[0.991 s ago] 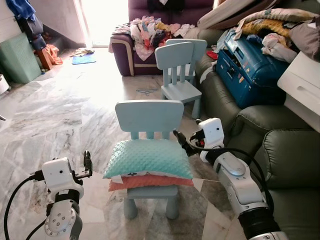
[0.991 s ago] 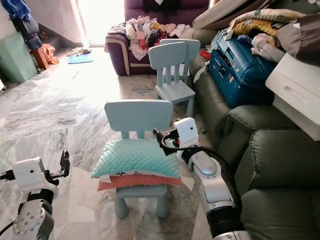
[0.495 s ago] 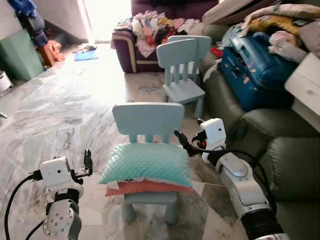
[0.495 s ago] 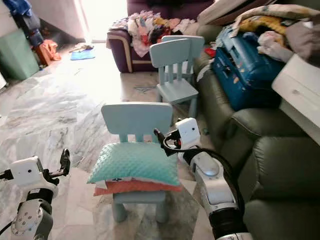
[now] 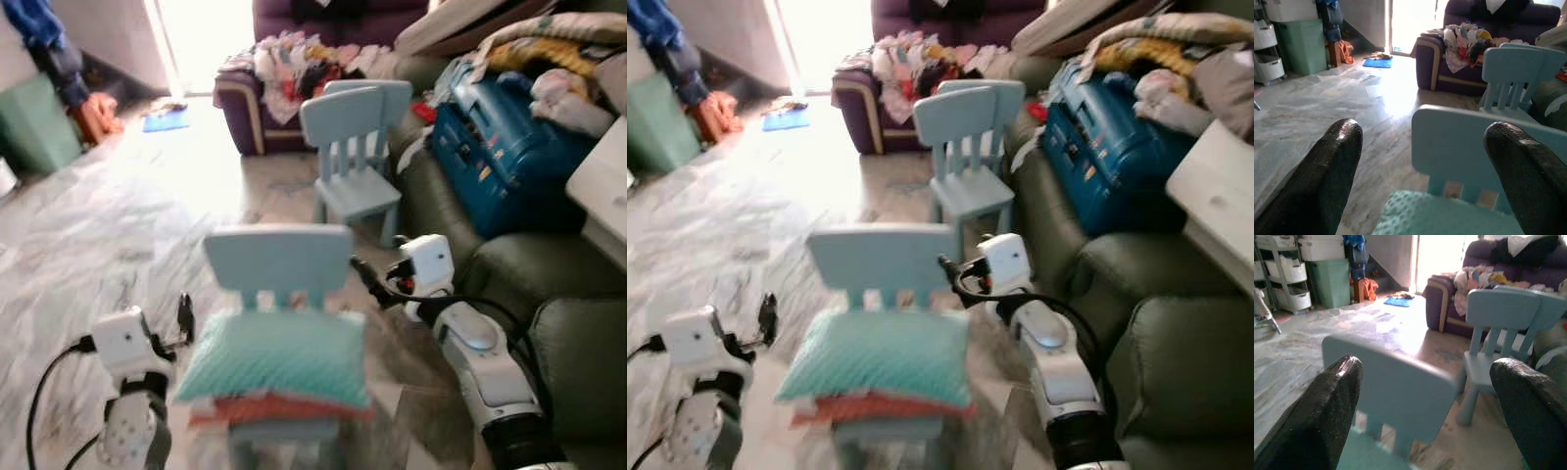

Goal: Move the pillow to the sofa

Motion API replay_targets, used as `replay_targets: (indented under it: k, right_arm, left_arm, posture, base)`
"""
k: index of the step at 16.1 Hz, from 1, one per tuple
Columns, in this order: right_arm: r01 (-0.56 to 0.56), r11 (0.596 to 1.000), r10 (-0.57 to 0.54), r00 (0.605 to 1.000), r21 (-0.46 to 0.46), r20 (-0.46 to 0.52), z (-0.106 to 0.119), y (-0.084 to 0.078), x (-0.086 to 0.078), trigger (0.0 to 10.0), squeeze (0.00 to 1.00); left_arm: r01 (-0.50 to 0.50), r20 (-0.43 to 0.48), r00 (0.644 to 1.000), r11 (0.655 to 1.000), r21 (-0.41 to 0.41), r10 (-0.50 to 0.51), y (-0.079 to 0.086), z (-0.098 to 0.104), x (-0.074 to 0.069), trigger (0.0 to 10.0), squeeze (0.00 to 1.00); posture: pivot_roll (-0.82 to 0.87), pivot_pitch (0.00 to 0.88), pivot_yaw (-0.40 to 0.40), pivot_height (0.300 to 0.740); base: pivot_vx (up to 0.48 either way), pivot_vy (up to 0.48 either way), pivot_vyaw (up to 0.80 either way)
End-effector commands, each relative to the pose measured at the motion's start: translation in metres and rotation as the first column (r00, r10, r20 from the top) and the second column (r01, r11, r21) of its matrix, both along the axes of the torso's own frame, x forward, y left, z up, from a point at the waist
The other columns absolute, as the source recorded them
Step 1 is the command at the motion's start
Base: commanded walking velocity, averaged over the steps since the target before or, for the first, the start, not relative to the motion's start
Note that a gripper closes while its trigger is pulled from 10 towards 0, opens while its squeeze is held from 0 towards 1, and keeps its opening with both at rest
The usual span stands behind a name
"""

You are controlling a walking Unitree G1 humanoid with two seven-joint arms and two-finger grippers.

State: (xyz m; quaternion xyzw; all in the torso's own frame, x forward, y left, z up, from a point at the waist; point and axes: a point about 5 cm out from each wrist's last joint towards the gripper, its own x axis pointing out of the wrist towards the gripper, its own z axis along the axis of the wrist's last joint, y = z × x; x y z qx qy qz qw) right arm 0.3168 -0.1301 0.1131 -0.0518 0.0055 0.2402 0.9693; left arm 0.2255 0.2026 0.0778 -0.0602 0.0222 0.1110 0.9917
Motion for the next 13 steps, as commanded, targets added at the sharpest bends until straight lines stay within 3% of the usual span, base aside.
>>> replay_targets:
  k: [1,13]
  right_arm:
    - [-0.04,0.999,0.04,0.999,0.015,0.03,0.008,0.013,0.001,10.0,0.0]
    - [-0.063,0.998,0.062,0.998,0.03,0.018,0.006,0.025,0.002,10.0,0.0]
  left_arm:
    - [-0.019,0.008,1.0,1.0,0.022,0.019,0.01,0.004,-0.001,10.0,0.0]
    - [-0.144,-0.113,0.983,0.99,0.009,0.144,0.025,-0.01,-0.008,10.0,0.0]
  posture:
    - [-0.15,0.0,0.028,0.74]
    - [-0.12,0.0,0.025,0.74]
  base:
    - [0.401,0.0,0.0]
    - [0.0,0.028,0.0]
